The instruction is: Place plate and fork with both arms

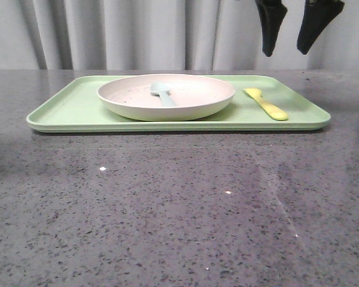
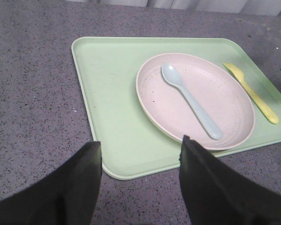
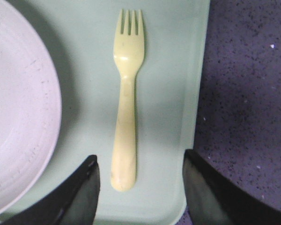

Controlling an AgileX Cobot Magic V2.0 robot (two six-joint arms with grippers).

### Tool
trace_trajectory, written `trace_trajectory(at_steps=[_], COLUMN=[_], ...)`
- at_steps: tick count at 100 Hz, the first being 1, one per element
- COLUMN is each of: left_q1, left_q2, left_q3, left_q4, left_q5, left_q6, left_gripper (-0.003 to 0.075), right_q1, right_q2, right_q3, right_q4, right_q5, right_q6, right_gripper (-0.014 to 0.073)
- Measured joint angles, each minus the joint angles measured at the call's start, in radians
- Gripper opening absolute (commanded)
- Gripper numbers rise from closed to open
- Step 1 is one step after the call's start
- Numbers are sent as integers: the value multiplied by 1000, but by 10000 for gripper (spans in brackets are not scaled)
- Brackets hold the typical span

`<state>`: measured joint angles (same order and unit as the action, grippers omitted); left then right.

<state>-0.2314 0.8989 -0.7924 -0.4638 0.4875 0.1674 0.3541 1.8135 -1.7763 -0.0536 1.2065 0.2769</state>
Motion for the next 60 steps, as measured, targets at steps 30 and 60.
trace_trajectory(at_steps=[30, 60], left_q1=[0, 0], left_q2=[-75, -172], left_q3=[39, 94], left_q4=[5, 26], left_q5=[-49, -54], left_q6=[0, 0], left_gripper=[374, 365], right_q1=[0, 0], right_q2=[-266, -492], right_q3=[300, 539], right_q4=[-8, -12], right_q5=[-153, -274], right_q6=[0, 0], right_gripper=[412, 412])
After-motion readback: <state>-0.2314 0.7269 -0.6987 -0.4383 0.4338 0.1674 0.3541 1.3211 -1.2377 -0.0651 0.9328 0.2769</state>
